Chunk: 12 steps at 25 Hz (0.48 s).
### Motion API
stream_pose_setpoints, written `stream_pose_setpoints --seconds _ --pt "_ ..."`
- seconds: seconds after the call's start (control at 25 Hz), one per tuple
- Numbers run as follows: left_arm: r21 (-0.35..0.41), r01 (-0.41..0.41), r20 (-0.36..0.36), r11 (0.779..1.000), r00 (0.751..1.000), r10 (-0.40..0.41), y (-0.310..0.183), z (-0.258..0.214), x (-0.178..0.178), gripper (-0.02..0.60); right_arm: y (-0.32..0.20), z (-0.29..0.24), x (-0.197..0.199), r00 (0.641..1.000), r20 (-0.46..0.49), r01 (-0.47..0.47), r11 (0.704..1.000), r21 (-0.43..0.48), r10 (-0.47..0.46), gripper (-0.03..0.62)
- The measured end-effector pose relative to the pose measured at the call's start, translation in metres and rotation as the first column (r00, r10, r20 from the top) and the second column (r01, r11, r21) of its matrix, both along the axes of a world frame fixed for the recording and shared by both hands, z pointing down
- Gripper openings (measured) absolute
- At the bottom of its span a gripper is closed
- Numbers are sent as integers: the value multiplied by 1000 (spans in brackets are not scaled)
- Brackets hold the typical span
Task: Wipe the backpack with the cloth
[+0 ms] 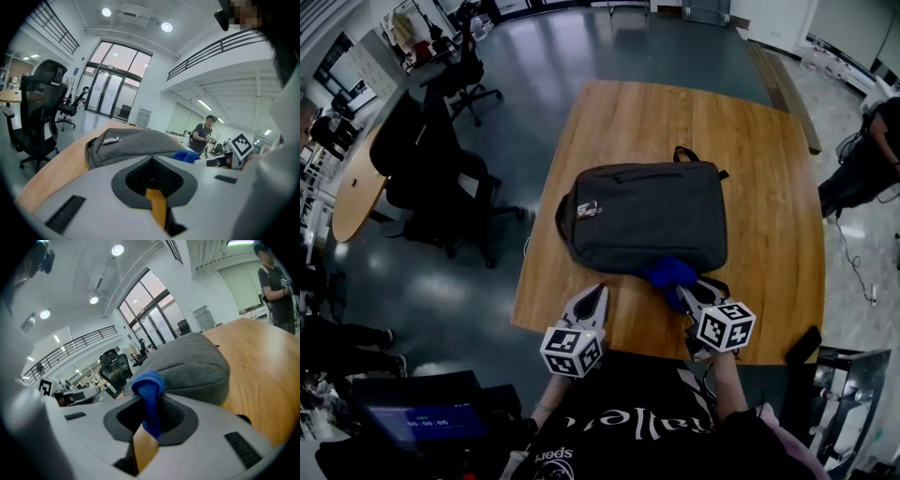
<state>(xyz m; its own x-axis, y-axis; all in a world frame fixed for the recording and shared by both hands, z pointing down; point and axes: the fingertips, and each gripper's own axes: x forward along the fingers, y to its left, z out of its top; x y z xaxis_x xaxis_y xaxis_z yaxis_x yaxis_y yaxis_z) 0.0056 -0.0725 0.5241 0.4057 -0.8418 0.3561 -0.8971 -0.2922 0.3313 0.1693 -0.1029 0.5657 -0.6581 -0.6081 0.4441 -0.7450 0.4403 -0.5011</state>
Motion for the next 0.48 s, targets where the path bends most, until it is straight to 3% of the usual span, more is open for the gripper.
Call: stream_pose_setpoints --seconds 0.16,0.48 --pt "1 7 2 1000 1000 -7 -2 6 35 0 -2 7 52 1000 3 -31 1000 -4 31 54" --pt "-14 5 -34 1000 999 -6 -8 1 72 -2 -9 0 108 997 -14 -70 998 -9 69 55"
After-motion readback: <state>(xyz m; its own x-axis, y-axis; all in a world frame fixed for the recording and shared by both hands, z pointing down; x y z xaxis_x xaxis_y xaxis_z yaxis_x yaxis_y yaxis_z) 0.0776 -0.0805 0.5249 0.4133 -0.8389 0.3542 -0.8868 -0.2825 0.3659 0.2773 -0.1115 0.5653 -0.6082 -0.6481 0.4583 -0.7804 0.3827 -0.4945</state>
